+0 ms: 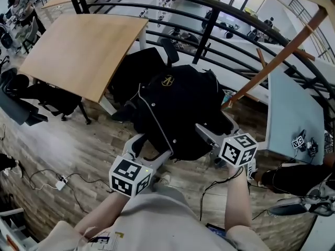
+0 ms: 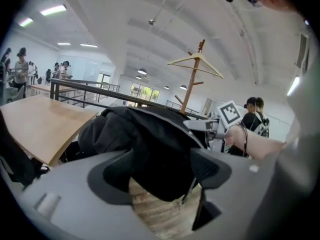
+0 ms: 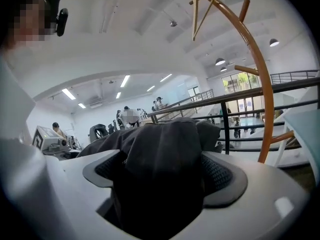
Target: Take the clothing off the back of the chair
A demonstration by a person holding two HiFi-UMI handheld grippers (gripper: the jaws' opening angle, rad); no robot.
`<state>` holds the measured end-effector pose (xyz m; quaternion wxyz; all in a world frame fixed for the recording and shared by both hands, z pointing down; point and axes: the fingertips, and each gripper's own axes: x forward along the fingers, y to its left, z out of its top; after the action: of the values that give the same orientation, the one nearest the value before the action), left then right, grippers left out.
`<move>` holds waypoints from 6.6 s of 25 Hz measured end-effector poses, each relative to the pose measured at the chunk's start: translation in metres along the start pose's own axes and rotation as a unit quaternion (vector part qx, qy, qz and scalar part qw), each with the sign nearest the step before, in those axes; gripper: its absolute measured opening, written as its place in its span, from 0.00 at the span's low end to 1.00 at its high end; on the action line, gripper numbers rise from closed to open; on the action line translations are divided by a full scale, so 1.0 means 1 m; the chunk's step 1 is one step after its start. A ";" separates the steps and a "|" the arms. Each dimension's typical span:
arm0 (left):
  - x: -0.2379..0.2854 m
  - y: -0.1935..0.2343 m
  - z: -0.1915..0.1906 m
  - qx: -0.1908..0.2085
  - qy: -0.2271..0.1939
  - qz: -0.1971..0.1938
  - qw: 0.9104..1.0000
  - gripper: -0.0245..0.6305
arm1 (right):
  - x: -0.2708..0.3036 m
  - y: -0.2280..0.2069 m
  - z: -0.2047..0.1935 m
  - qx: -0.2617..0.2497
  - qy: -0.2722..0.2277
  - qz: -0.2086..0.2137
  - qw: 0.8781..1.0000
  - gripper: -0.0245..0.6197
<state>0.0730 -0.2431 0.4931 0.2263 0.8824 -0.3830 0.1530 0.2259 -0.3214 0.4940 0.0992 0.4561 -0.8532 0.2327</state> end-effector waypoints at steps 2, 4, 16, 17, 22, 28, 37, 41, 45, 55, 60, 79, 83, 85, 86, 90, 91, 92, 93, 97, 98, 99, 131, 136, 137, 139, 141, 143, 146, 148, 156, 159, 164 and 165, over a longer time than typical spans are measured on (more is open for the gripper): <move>0.005 0.004 0.001 -0.007 -0.003 -0.001 1.000 0.57 | 0.003 0.003 -0.002 0.005 0.008 0.009 1.000 0.82; 0.011 0.007 0.001 -0.009 -0.002 -0.003 1.000 0.58 | 0.005 0.007 -0.005 0.012 0.013 0.020 1.000 0.79; 0.038 0.015 0.003 -0.016 -0.008 -0.037 0.999 0.43 | 0.004 0.021 -0.014 -0.005 0.032 0.042 0.999 0.43; 0.038 0.015 0.003 -0.017 -0.009 -0.041 0.999 0.41 | 0.003 0.022 -0.014 -0.009 0.029 0.039 0.999 0.39; 0.035 0.009 0.005 -0.024 -0.013 -0.062 0.998 0.26 | -0.008 0.023 -0.010 -0.018 0.003 0.024 1.000 0.12; 0.022 0.009 0.013 -0.027 -0.015 -0.084 0.996 0.16 | -0.014 0.045 0.000 -0.005 -0.033 0.030 0.999 0.10; -0.011 -0.016 0.058 -0.007 -0.056 -0.131 0.990 0.12 | -0.042 0.074 0.041 0.020 -0.118 0.069 0.990 0.09; -0.023 -0.025 0.085 0.029 -0.090 -0.127 0.987 0.11 | -0.050 0.096 0.068 -0.006 -0.160 0.072 0.985 0.09; -0.042 -0.032 0.110 0.055 -0.120 -0.127 0.983 0.11 | -0.058 0.123 0.092 -0.041 -0.197 0.074 0.977 0.09; -0.102 -0.039 0.173 0.115 -0.208 -0.118 0.964 0.11 | -0.081 0.177 0.155 -0.093 -0.280 0.089 0.951 0.10; -0.136 -0.035 0.196 0.127 -0.244 -0.097 0.956 0.11 | -0.086 0.210 0.182 -0.132 -0.301 0.105 0.939 0.10; -0.279 0.009 0.226 0.160 -0.331 0.071 0.927 0.11 | -0.061 0.349 0.232 -0.147 -0.345 0.290 0.880 0.10; -0.316 0.022 0.221 0.157 -0.337 0.103 0.923 0.11 | -0.052 0.387 0.232 -0.151 -0.341 0.320 0.871 0.10; -0.330 0.028 0.218 0.156 -0.337 0.124 0.920 0.11 | -0.046 0.402 0.231 -0.151 -0.341 0.337 0.865 0.10; -0.336 0.032 0.216 0.155 -0.337 0.135 0.919 0.11 | -0.042 0.408 0.230 -0.151 -0.340 0.346 0.861 0.10; -0.354 0.050 0.201 0.146 -0.332 0.180 0.914 0.11 | -0.022 0.431 0.219 -0.145 -0.330 0.383 0.850 0.10; -0.359 0.055 0.197 0.143 -0.330 0.190 0.913 0.11 | -0.017 0.437 0.216 -0.143 -0.327 0.391 0.849 0.10; -0.365 0.059 0.193 0.141 -0.328 0.199 0.913 0.11 | -0.013 0.444 0.213 -0.141 -0.323 0.398 0.847 0.10; -0.370 0.062 0.190 0.138 -0.326 0.208 0.912 0.11 | -0.010 0.450 0.210 -0.139 -0.320 0.405 0.846 0.10; -0.391 0.070 0.173 0.122 -0.315 0.237 0.911 0.11 | -0.003 0.474 0.197 -0.131 -0.301 0.427 0.842 0.10; -0.396 0.072 0.167 0.118 -0.312 0.242 0.911 0.11 | -0.001 0.480 0.192 -0.130 -0.294 0.433 0.842 0.10; -0.400 0.075 0.162 0.113 -0.308 0.246 0.912 0.11 | 0.003 0.485 0.187 -0.129 -0.287 0.437 0.842 0.10; -0.379 0.114 0.025 -0.005 -0.246 0.260 0.934 0.11 | 0.051 0.489 0.057 -0.114 -0.138 0.429 0.886 0.10; -0.374 0.114 0.017 -0.015 -0.237 0.257 0.937 0.11 | 0.053 0.484 0.047 -0.104 -0.120 0.429 0.889 0.10; -0.372 0.114 0.015 -0.018 -0.235 0.256 0.937 0.11 | 0.054 0.483 0.045 -0.102 -0.116 0.429 0.890 0.10; -0.369 0.116 0.012 -0.023 -0.233 0.255 0.938 0.11 | 0.057 0.481 0.042 -0.103 -0.110 0.428 0.891 0.10; -0.367 0.118 0.009 -0.025 -0.230 0.255 0.939 0.11 | 0.059 0.480 0.039 -0.105 -0.108 0.427 0.891 0.10; -0.366 0.117 0.007 -0.025 -0.228 0.254 0.940 0.11 | 0.059 0.479 0.037 -0.106 -0.107 0.428 0.891 0.10; -0.365 0.116 0.009 -0.022 -0.227 0.252 0.940 0.11 | 0.058 0.478 0.037 -0.108 -0.107 0.427 0.892 0.10; -0.365 0.115 0.012 -0.021 -0.227 0.251 0.941 0.11 | 0.058 0.479 0.040 -0.110 -0.107 0.425 0.892 0.10; -0.362 0.117 0.013 -0.017 -0.227 0.247 0.942 0.11 | 0.060 0.476 0.040 -0.106 -0.111 0.420 0.895 0.10; -0.362 0.118 0.016 -0.018 -0.226 0.245 0.943 0.11 | 0.061 0.476 0.042 -0.105 -0.109 0.418 0.896 0.10; -0.361 0.117 0.020 -0.018 -0.230 0.245 0.942 0.11 | 0.061 0.474 0.046 -0.105 -0.109 0.418 0.896 0.10; -0.361 0.117 0.021 -0.018 -0.230 0.246 0.941 0.11 | 0.061 0.474 0.047 -0.104 -0.110 0.418 0.896 0.10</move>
<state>-0.2505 -0.1054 0.3485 0.1030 0.7678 -0.6322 -0.0102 -0.1974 -0.1635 0.3313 -0.0544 0.0668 -0.9901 0.1108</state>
